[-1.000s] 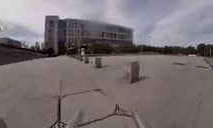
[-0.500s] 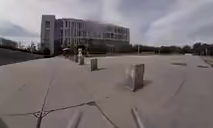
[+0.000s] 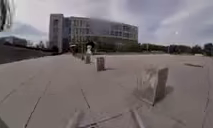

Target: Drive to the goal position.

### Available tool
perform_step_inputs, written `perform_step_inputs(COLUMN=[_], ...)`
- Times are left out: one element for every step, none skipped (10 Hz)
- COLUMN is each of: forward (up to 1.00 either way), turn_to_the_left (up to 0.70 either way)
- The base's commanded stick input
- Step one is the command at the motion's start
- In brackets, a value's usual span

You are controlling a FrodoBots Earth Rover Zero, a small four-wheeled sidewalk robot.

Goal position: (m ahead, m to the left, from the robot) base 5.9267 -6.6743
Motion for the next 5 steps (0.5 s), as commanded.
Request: perform_step_inputs(forward=[1.00, 1.00, 1.00, 1.00, 1.00], turn_to_the_left=[-0.10, -0.22, -0.27, -0.27, -0.05])
